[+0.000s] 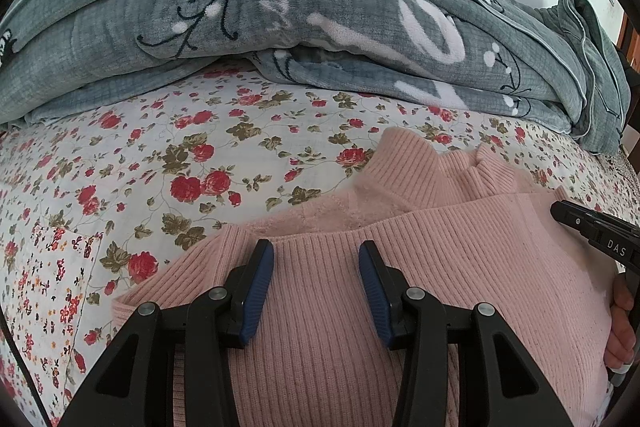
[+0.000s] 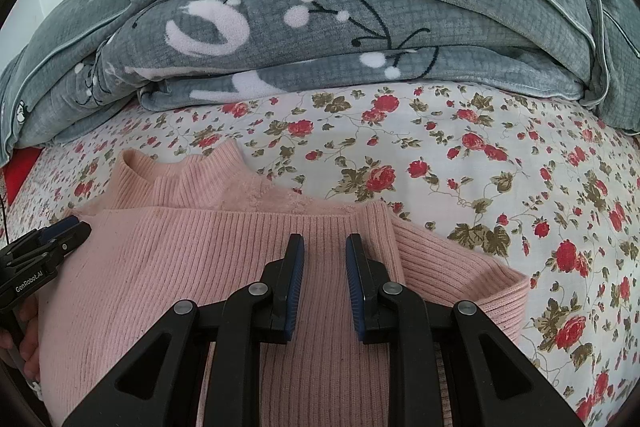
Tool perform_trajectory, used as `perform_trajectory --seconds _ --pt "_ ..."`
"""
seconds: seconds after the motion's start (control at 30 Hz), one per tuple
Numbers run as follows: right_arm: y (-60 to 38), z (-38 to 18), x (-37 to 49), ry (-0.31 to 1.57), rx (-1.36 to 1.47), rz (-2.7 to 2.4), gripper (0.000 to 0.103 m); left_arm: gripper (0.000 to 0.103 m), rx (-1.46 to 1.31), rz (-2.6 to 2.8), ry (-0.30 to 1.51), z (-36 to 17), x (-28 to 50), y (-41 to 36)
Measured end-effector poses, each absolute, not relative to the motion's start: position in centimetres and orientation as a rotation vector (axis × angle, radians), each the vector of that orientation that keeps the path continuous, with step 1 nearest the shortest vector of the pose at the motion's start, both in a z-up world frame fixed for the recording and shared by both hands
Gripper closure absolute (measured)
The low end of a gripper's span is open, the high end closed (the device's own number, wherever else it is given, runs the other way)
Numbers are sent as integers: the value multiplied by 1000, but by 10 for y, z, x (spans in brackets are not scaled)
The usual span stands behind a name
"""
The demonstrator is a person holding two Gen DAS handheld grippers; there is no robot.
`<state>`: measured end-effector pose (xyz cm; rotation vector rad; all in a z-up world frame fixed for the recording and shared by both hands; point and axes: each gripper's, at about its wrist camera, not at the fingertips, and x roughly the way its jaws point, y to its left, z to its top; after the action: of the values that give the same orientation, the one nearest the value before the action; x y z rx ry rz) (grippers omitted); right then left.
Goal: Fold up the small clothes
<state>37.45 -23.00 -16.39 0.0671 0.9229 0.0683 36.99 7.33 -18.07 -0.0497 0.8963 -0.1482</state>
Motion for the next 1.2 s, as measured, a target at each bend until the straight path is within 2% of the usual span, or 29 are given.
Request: perform_trajectory --seconds 1.2 --pt "-230 -164 374 914 71 72 81 60 -49 -148 893 -180 369 73"
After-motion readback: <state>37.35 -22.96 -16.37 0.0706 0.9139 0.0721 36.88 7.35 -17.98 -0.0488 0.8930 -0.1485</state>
